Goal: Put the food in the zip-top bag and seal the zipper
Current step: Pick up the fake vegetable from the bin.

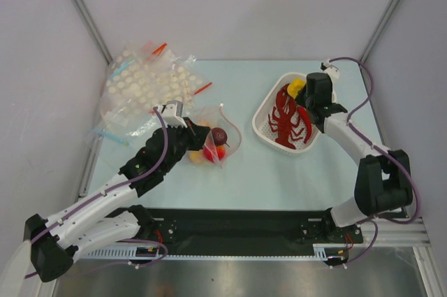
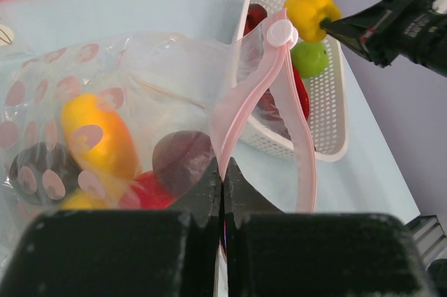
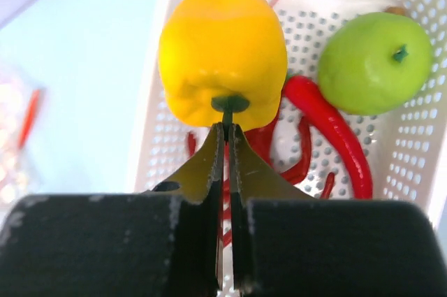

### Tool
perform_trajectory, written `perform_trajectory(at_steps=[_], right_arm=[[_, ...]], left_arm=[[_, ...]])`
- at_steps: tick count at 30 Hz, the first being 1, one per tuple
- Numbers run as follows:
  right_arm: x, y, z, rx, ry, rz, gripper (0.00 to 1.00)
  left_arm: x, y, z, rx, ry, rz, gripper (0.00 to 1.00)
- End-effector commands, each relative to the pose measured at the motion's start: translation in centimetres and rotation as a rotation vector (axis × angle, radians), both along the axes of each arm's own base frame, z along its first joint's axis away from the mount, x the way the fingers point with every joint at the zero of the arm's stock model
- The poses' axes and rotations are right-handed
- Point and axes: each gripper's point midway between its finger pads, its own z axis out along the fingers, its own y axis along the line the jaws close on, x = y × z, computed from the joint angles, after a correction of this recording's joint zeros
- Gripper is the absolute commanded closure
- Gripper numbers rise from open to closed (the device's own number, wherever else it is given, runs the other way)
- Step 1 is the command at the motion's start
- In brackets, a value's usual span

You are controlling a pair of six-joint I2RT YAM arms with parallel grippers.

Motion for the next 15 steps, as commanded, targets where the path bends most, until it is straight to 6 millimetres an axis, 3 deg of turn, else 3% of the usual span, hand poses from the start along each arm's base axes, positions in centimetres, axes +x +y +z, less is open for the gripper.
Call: perform_trajectory(at_steps=[1, 3, 6, 8, 9, 10, 11, 15], right_arm=[[-2.0, 2.2, 4.5, 0.021, -0.109, 0.113, 1.0], [-3.5, 4.2, 5.8, 0.034, -0.136, 0.186, 1.0], [-6.4, 5.7, 8.6, 0.044, -0.228, 0.247, 1.0], [-9.5, 7.6, 9.9, 0.05, -0.286, 0.338, 1.0], [-10.2, 8.5, 11.8, 0.065, -0.369, 0.378, 1.0], [-11.6, 10.1, 11.4, 0.07, -0.377, 0.459, 1.0], [-12.8, 10.5, 13.3, 0.066, -0.453, 0.503, 1.0], [-16.9, 13.9, 15.5, 0.084, -0.597, 0.772, 1.0]], left_arm=[[0.3, -0.3, 2.7, -0.031, -0.055, -0.013, 1.0], [0.3, -0.4, 2.3, -0.017, -0.039, -0.016, 0.99], [0.4, -0.4, 2.0, -0.004, -0.032, -0.017, 1.0], [0.4, -0.4, 2.0, 0.004, -0.032, -0.016, 1.0], [0.4, -0.4, 2.0, 0.007, -0.032, -0.015, 1.0], [0.4, -0.4, 2.1, 0.006, -0.033, -0.015, 1.0], [0.4, -0.4, 2.2, 0.006, -0.035, -0.015, 1.0], [0.4, -0.3, 2.3, 0.01, -0.035, -0.015, 1.0]])
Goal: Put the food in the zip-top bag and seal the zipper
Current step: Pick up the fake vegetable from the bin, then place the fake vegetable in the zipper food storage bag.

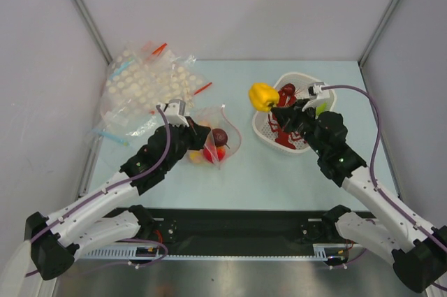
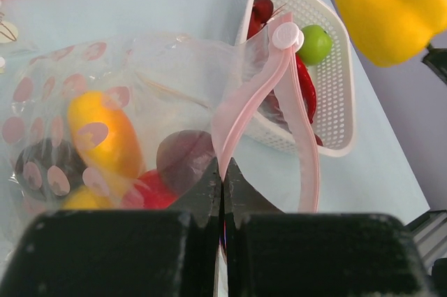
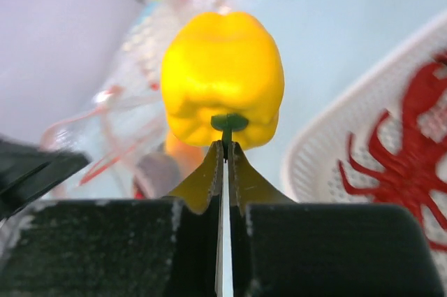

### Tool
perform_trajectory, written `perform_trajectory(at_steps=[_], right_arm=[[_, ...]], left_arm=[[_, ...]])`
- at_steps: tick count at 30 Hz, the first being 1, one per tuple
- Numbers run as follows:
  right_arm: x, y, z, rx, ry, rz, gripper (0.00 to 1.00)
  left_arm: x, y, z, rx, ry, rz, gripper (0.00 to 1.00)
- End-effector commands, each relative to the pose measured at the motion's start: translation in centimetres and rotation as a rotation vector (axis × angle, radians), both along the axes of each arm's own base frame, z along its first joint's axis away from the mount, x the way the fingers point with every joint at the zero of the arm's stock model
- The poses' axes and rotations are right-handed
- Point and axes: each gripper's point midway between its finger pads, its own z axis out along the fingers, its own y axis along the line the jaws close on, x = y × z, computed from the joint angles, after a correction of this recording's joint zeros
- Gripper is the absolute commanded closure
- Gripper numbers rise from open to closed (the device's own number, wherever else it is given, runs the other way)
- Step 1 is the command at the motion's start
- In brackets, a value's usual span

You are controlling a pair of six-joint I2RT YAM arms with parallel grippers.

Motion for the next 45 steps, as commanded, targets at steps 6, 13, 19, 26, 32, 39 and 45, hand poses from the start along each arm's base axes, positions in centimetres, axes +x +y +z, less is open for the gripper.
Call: perform_trajectory(at_steps=[6, 13, 19, 26, 32, 39, 45], right_arm=[[-8.6, 7.4, 5.5, -0.016, -0.358, 0.562, 1.0], [-12.8, 12.1, 3.8, -0.107, -0.403, 0.828, 1.0], [-12.6, 12.9, 2.6, -0.132, -0.379, 0.831, 1.0], [-11.5, 12.6, 2.0, -0.153, -0.367, 0.775, 1.0], [-10.0, 12.6, 1.3, -0.184, -0.313, 0.713, 1.0], [-8.0, 11.3, 1.3, -0.191, -0.278, 0.572, 1.0], [-7.5, 11.5, 1.2, -0.179, -0.237, 0.553, 1.0]], left_arm=[[0.1, 0.2, 3.1, -0.024, -0.064, -0.004, 1.0], [0.0, 0.5, 3.4, -0.022, -0.067, 0.007, 1.0], [-0.1, 1.7, 4.0, -0.034, -0.081, 0.049, 1.0], [-0.5, 2.5, 4.9, -0.063, -0.112, 0.068, 1.0], [-0.8, 1.9, 5.3, -0.06, -0.118, 0.035, 1.0], [-1.5, 0.4, 5.9, -0.034, -0.144, -0.027, 1.0], [-1.8, -1.5, 5.5, 0.007, -0.122, -0.082, 1.0]])
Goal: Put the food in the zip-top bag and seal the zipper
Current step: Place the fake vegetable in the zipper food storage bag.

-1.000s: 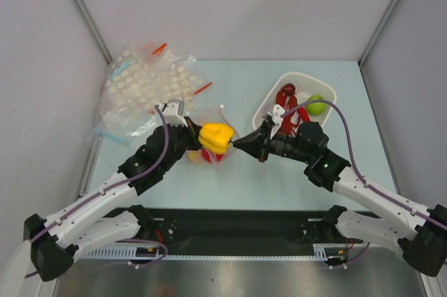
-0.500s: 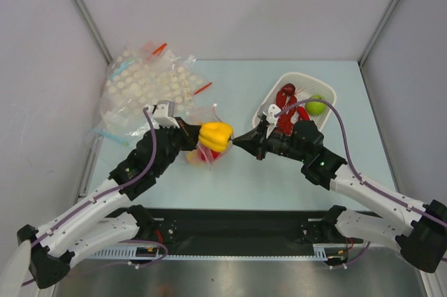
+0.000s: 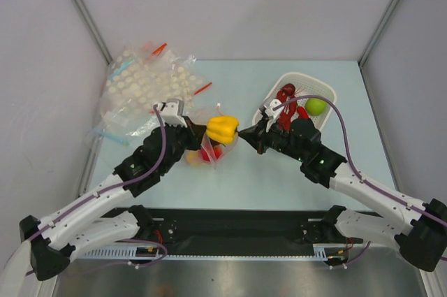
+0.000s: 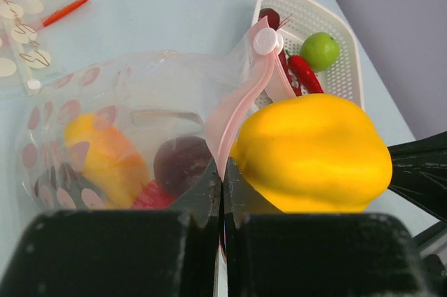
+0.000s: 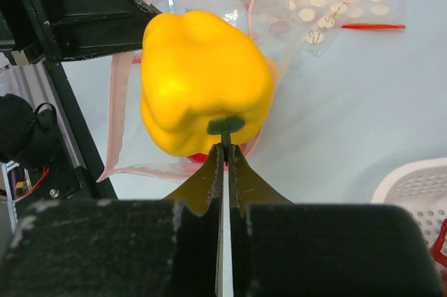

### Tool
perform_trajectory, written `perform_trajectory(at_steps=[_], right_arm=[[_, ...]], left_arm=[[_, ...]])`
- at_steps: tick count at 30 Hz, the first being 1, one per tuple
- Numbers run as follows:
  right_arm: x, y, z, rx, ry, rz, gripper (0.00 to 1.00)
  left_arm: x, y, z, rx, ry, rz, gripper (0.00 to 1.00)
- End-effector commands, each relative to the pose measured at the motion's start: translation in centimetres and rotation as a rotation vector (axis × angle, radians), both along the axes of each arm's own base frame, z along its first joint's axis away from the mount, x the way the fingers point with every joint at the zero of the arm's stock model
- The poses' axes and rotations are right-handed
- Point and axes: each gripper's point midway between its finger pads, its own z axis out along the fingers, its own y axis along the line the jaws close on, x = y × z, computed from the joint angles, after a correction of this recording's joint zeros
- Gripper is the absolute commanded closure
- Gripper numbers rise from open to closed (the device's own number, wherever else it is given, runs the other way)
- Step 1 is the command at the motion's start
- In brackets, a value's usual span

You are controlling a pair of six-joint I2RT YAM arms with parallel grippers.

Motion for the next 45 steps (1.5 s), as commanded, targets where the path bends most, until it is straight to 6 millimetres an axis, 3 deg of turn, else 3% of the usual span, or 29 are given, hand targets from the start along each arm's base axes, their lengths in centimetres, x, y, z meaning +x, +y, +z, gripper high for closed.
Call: perform_trajectory(at_steps=[1, 6, 10, 14, 30, 32, 37, 41, 45], right_arm=[[0.5, 0.6, 2.9, 0.068, -0.026, -0.024, 1.0], [1.3, 1.6, 1.8, 0.022, -0.007, -0.061, 1.0], [1.7, 2.0, 0.7, -0.062, -0.006, -0.108, 1.0], [1.3, 1.8, 1.1, -0.05, -0.02, -0.108, 1.0], [2.3, 0.6, 0.9, -0.068, -0.017, -0.203, 1.0], [1.8, 1.0, 1.1, -0.053, -0.018, -0.172, 1.0], [1.7, 1.4, 0.9, -0.026, -0.019, -0.155, 1.0], [1.8, 2.2, 0.1, -0.019, 0.008, -0.139, 1.0], [1.7, 3.7, -1.1, -0.011, 0.041, -0.091, 1.0]], left_arm=[[-0.7, -2.7, 3.7, -0.043, -0.052, -0.101, 1.0], [-1.2, -4.4, 3.4, 0.035, -0.057, -0.117, 1.0], [-0.7, -3.2, 3.3, 0.066, -0.038, -0.036, 1.0], [-0.5, -0.9, 3.6, 0.058, -0.039, 0.064, 1.0], [-0.4, 1.7, 4.0, 0.038, -0.048, 0.175, 1.0], [-0.6, 0.7, 4.6, 0.013, -0.07, 0.119, 1.0], [-0.9, -3.3, 3.2, 0.057, -0.062, -0.055, 1.0], [-2.3, -6.4, 3.5, 0.048, -0.06, -0.23, 1.0], [-3.5, -7.2, 4.5, -0.006, -0.105, -0.31, 1.0]])
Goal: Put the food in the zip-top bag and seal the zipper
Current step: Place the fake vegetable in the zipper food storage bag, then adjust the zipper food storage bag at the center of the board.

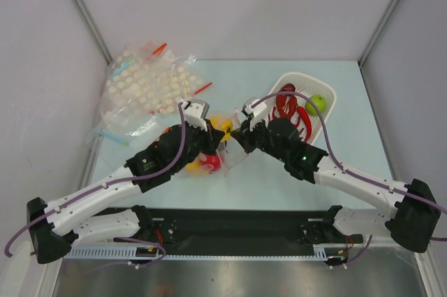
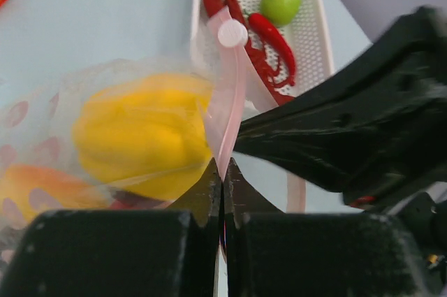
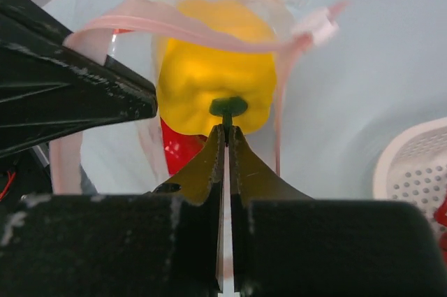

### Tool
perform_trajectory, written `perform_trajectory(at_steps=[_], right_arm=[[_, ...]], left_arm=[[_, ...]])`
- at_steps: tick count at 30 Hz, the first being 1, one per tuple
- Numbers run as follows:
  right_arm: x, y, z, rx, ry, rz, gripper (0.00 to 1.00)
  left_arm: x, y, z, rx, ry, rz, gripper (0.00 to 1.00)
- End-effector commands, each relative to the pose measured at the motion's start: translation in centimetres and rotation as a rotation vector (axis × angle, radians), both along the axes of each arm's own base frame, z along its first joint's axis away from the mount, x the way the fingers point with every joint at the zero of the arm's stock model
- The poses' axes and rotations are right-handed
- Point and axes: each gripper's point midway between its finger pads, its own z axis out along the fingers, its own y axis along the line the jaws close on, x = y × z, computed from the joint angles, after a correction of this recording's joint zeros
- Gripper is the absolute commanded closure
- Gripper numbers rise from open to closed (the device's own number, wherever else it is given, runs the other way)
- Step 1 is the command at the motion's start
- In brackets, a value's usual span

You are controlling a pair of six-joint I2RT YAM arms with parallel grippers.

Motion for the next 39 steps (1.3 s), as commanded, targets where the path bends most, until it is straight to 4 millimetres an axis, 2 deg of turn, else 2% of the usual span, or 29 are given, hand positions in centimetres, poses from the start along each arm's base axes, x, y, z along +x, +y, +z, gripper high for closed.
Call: perform_trajectory(at_steps=[1, 6, 8, 9, 10, 11, 14, 15, 17, 18, 20, 25, 28, 31, 33, 34, 39], right_arm=[[-0.2, 2.2, 0.5, 0.061, 0.004, 0.066, 1.0], [-0.5, 3.5, -0.6, 0.052, 0.036, 0.118, 1.0], [-0.7, 4.1, -1.2, 0.047, 0.054, 0.143, 1.0], [-0.7, 4.3, -1.0, 0.049, 0.054, 0.15, 0.96], [-0.7, 4.4, -0.9, 0.046, 0.055, 0.153, 0.89], [-0.9, 4.3, -0.9, 0.041, 0.058, 0.162, 0.71], [-1.3, 4.0, -0.1, 0.042, 0.034, 0.172, 0.4], [-1.6, 3.6, 1.0, 0.065, 0.009, 0.177, 0.38], [-1.9, 3.0, 1.5, 0.079, -0.011, 0.171, 0.37], [-2.2, 2.4, 2.9, 0.105, -0.035, 0.167, 0.37], [-2.5, 1.7, 3.5, 0.113, -0.053, 0.156, 0.4], [-2.6, -0.9, 6.1, 0.166, -0.107, 0.071, 0.43], [-1.7, -2.3, 6.3, 0.167, -0.117, -0.013, 0.44], [-1.0, -2.9, 5.8, 0.14, -0.105, -0.051, 0.39], [-0.7, -2.9, 5.3, 0.119, -0.08, -0.06, 0.38], [-0.1, -3.0, 4.3, 0.091, -0.053, -0.072, 0.38], [0.7, -2.4, 3.0, 0.073, 0.03, -0.065, 0.39]], left_arm=[[-1.6, -1.9, 4.6, -0.14, -0.099, -0.138, 1.0], [-2.1, -0.9, 5.7, -0.2, -0.133, -0.127, 1.0], [-2.8, -1.2, 6.2, -0.231, -0.15, -0.171, 1.0], [-3.0, -1.3, 6.5, -0.246, -0.161, -0.182, 1.0], [-3.0, -1.1, 6.5, -0.248, -0.162, -0.175, 1.0], [-2.8, -1.0, 6.3, -0.243, -0.153, -0.162, 1.0], [-1.4, 0.3, 5.3, -0.204, -0.124, -0.049, 1.0], [-1.2, 0.6, 4.9, -0.188, -0.112, -0.026, 1.0], [-0.5, 1.5, 4.3, -0.167, -0.094, 0.042, 1.0], [-0.3, 1.7, 4.3, -0.164, -0.092, 0.058, 1.0], [0.0, 2.2, 4.2, -0.155, -0.093, 0.088, 1.0], [0.3, 2.6, 3.9, -0.137, -0.093, 0.115, 1.0], [0.2, 2.4, 3.8, -0.132, -0.09, 0.104, 1.0], [0.2, 2.3, 3.9, -0.137, -0.094, 0.097, 1.0], [0.2, 2.5, 3.9, -0.134, -0.095, 0.103, 1.0], [0.2, 2.5, 3.9, -0.135, -0.096, 0.103, 1.0], [0.3, 3.1, 4.1, -0.139, -0.105, 0.129, 1.0]])
